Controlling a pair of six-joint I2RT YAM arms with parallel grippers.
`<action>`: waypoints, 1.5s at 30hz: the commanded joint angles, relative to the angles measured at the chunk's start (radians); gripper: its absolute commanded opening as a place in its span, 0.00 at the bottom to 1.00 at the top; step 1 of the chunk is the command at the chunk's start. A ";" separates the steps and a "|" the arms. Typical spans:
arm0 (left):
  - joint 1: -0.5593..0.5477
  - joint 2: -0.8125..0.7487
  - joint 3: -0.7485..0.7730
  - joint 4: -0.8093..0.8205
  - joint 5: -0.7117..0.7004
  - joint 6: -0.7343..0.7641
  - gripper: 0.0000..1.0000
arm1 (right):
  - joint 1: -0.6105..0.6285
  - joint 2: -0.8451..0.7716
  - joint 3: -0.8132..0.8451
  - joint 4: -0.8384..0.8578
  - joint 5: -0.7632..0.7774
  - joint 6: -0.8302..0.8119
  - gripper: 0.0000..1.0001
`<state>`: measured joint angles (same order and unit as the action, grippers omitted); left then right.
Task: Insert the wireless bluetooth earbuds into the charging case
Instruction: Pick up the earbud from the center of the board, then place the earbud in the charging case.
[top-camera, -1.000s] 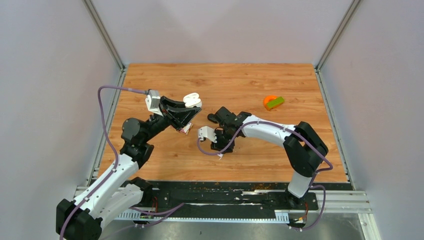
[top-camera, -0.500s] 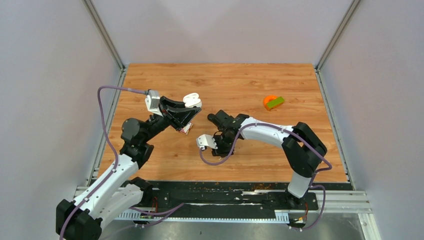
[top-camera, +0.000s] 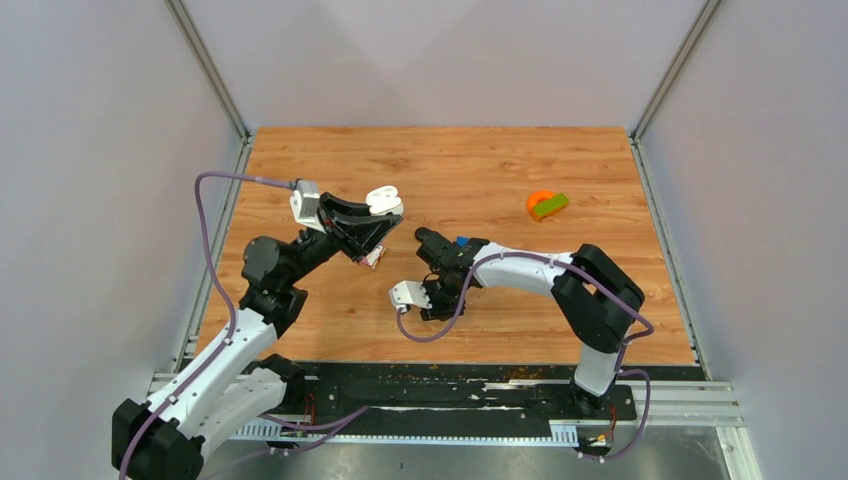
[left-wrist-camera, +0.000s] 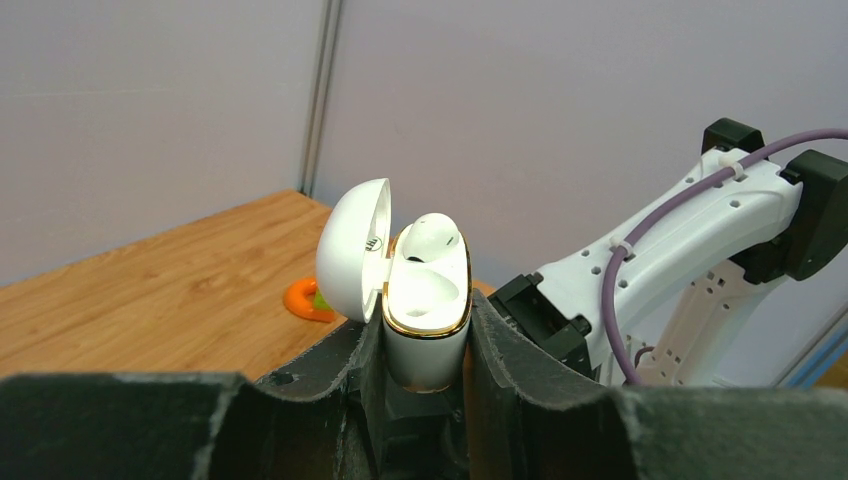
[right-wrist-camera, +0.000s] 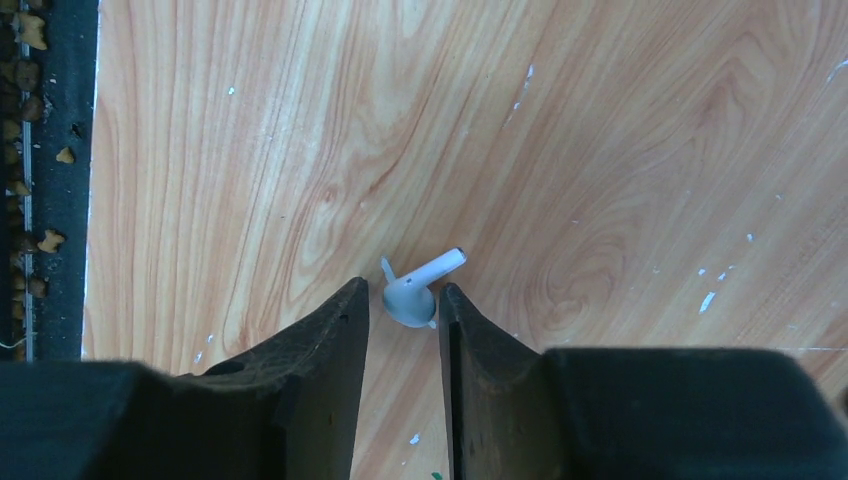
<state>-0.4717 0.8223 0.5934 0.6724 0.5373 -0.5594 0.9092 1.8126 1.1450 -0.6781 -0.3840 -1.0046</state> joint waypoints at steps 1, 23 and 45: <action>-0.005 -0.019 0.000 0.030 -0.003 0.005 0.00 | 0.015 0.006 -0.032 0.063 0.038 -0.024 0.30; -0.005 0.175 0.022 -0.070 -0.072 0.423 0.00 | -0.130 -0.173 0.067 -0.226 -0.440 0.361 0.08; -0.216 0.405 -0.214 0.240 -0.087 0.645 0.00 | -0.398 -0.139 0.302 -0.444 -0.970 0.625 0.09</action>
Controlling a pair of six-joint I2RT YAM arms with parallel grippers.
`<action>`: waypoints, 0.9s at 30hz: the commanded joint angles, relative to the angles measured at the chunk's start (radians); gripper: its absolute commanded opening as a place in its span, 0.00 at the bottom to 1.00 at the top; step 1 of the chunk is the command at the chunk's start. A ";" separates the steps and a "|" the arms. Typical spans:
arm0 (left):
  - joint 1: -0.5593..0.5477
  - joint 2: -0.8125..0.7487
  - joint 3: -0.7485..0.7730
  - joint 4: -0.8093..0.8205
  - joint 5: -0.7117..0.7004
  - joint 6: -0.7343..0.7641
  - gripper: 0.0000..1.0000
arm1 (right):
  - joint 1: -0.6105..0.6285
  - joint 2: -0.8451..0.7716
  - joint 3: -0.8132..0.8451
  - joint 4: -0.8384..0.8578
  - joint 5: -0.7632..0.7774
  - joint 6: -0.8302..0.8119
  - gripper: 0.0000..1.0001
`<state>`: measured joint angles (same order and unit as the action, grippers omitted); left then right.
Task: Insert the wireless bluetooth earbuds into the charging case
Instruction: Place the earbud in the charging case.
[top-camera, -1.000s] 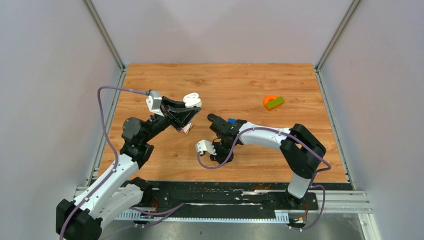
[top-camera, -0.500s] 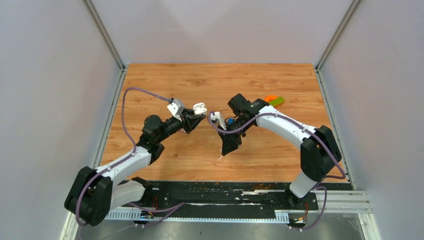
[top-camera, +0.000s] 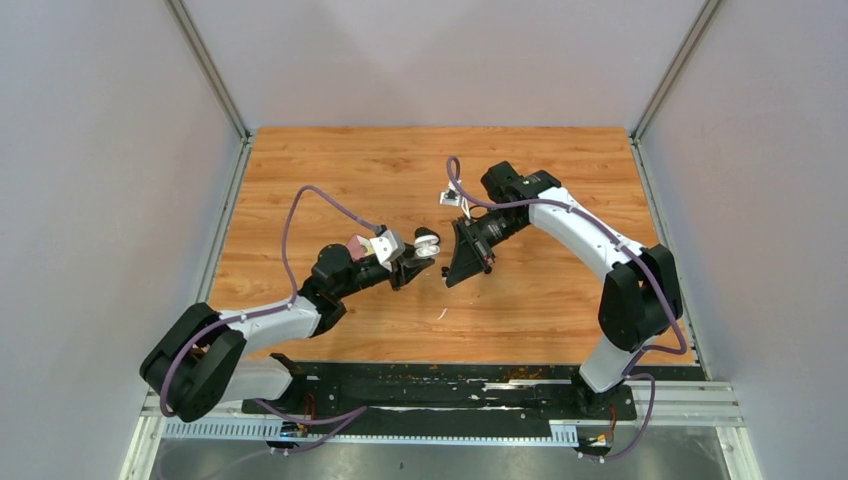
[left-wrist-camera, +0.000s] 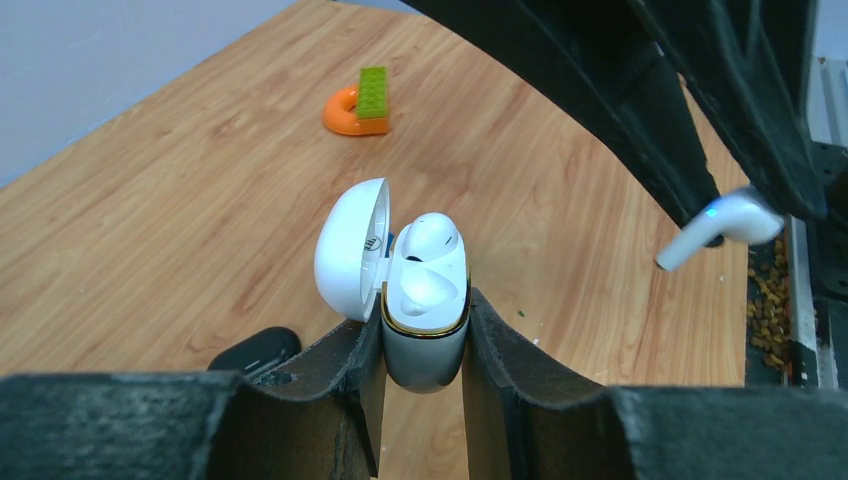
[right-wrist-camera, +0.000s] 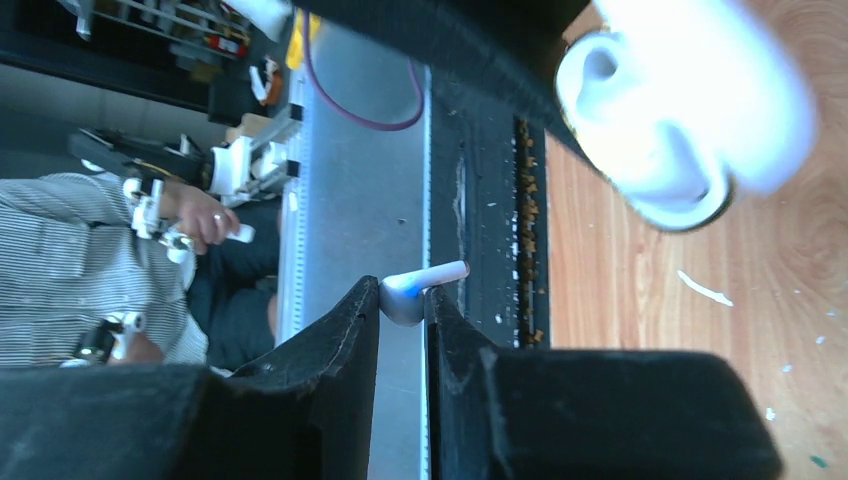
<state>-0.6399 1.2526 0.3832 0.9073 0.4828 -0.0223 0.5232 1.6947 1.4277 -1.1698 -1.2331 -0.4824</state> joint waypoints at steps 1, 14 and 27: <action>-0.061 -0.024 -0.004 0.001 -0.035 0.114 0.00 | -0.013 -0.025 0.016 0.061 -0.127 0.123 0.09; -0.116 -0.012 0.000 -0.025 -0.046 0.138 0.00 | -0.044 -0.008 0.026 0.218 -0.124 0.331 0.09; -0.136 -0.015 -0.004 -0.009 -0.037 0.130 0.00 | -0.044 0.004 0.002 0.292 -0.092 0.421 0.10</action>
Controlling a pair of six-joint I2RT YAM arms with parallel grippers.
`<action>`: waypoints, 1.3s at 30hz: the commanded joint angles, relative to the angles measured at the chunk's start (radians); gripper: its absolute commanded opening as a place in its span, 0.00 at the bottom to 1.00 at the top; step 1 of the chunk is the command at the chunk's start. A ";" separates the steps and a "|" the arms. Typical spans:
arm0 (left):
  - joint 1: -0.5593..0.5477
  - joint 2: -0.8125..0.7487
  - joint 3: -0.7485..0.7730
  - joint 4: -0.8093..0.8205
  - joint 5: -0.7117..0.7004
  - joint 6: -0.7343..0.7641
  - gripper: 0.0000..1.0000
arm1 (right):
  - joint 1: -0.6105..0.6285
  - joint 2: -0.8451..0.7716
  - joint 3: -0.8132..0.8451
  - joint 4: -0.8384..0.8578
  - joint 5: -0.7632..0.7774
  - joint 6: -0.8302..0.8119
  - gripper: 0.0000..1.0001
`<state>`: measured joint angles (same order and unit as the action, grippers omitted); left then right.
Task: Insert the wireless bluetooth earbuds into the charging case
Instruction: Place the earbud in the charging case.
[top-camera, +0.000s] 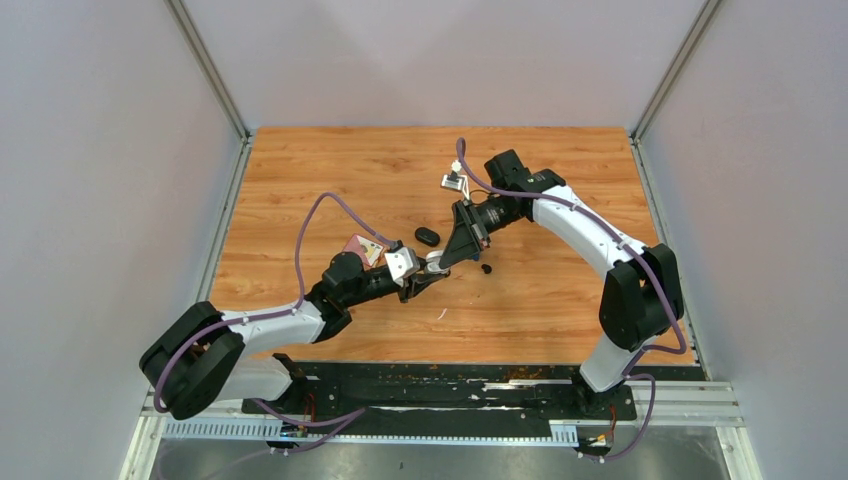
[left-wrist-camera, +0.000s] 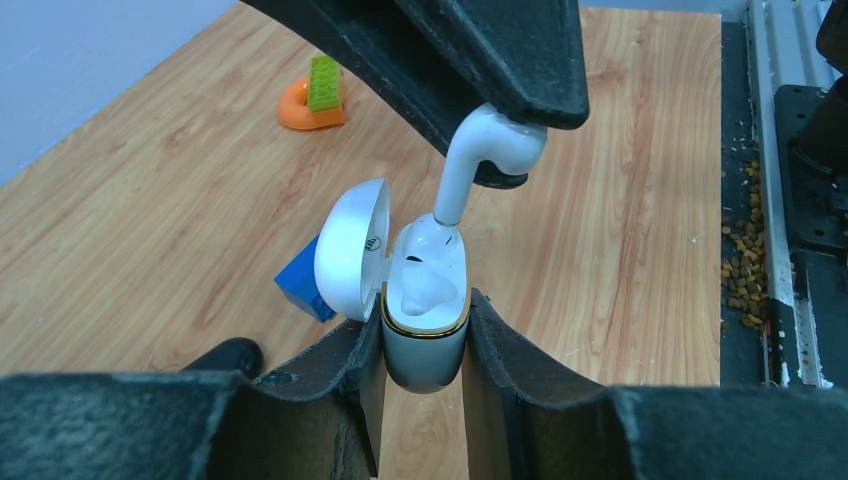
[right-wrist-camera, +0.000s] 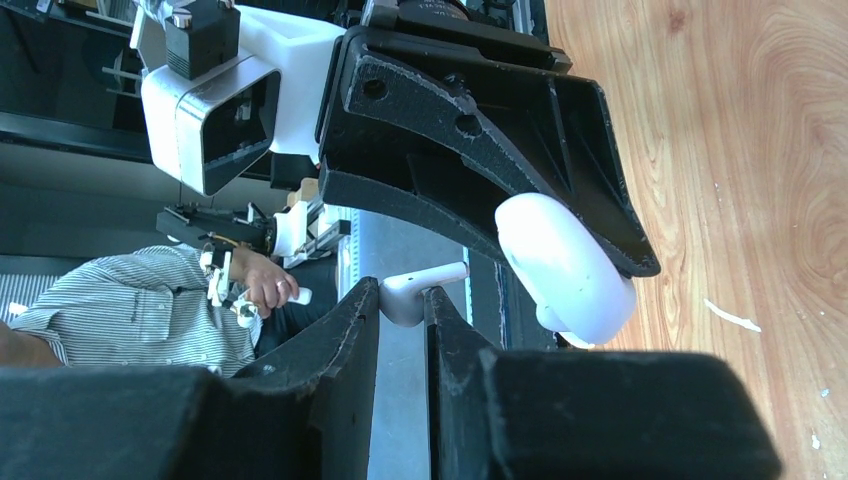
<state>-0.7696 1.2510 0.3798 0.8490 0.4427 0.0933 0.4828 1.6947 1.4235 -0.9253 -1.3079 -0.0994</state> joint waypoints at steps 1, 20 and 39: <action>-0.008 -0.013 -0.001 0.055 0.004 0.011 0.00 | -0.003 0.006 0.004 0.054 -0.021 0.044 0.10; -0.008 -0.011 0.005 0.066 0.016 -0.002 0.00 | 0.022 0.021 -0.004 0.078 0.005 0.067 0.10; -0.010 -0.014 0.007 0.055 0.031 0.008 0.00 | 0.036 0.039 0.016 0.065 0.028 0.050 0.10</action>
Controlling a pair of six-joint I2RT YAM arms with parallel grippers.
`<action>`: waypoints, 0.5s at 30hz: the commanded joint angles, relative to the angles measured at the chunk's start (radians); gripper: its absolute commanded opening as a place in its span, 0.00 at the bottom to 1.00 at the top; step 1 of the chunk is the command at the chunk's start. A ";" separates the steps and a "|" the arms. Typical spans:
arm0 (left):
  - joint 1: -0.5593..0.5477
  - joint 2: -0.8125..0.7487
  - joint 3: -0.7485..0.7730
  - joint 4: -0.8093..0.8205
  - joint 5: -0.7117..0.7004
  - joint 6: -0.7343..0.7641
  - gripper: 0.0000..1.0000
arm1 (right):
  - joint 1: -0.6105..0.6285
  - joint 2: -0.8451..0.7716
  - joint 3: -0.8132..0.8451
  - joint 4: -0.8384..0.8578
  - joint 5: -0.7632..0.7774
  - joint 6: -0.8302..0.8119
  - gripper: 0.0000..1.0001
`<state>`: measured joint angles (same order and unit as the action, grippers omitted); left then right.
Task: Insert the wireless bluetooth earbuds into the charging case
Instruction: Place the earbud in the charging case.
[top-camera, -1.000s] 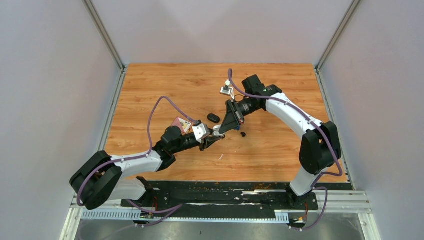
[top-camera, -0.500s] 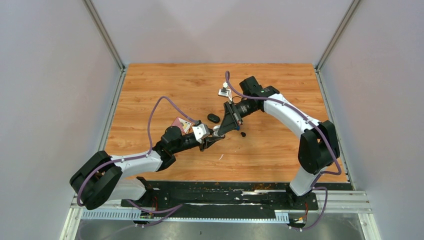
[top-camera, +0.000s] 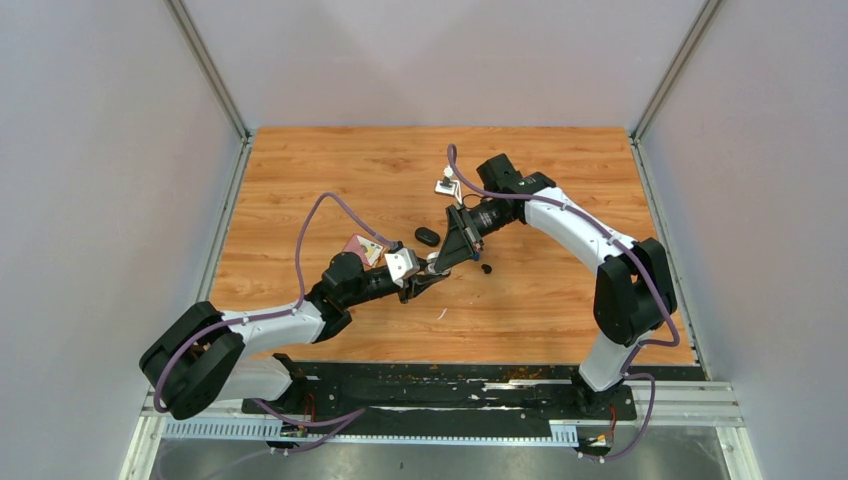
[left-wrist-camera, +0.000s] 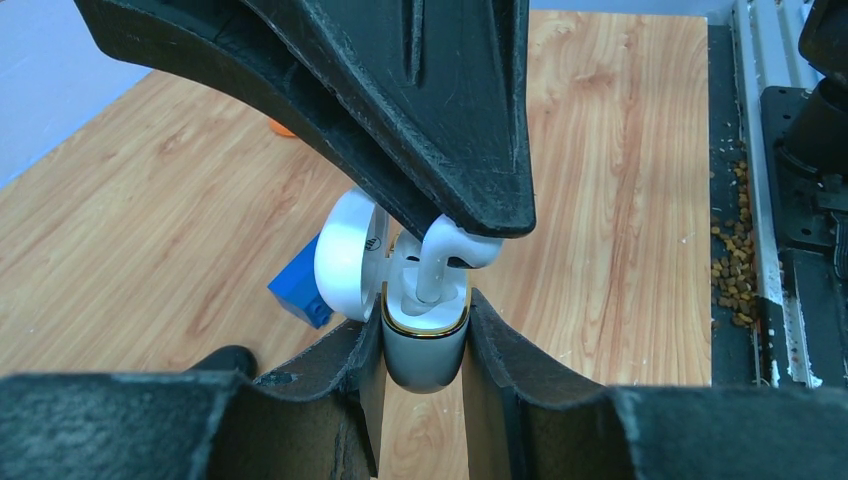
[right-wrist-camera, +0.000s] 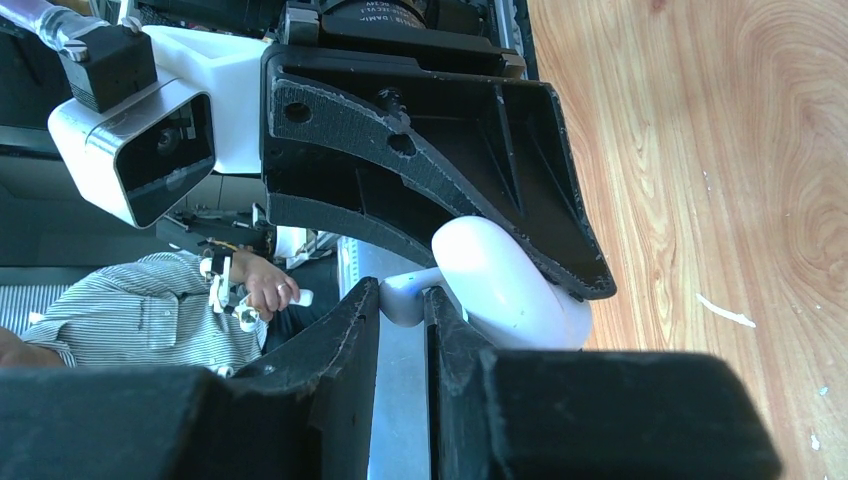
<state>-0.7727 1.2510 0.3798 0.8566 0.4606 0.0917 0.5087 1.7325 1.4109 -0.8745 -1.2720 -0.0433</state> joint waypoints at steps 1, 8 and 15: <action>-0.007 -0.015 0.009 0.047 0.015 0.010 0.00 | 0.012 0.002 0.031 0.013 -0.007 -0.006 0.10; -0.010 -0.013 0.010 0.042 0.018 0.011 0.00 | 0.020 0.004 0.032 0.014 -0.004 -0.007 0.10; -0.013 -0.019 0.007 0.043 0.021 0.016 0.00 | 0.021 0.008 0.035 0.011 0.007 -0.010 0.10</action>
<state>-0.7792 1.2510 0.3798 0.8494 0.4698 0.0921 0.5236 1.7332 1.4109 -0.8745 -1.2713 -0.0437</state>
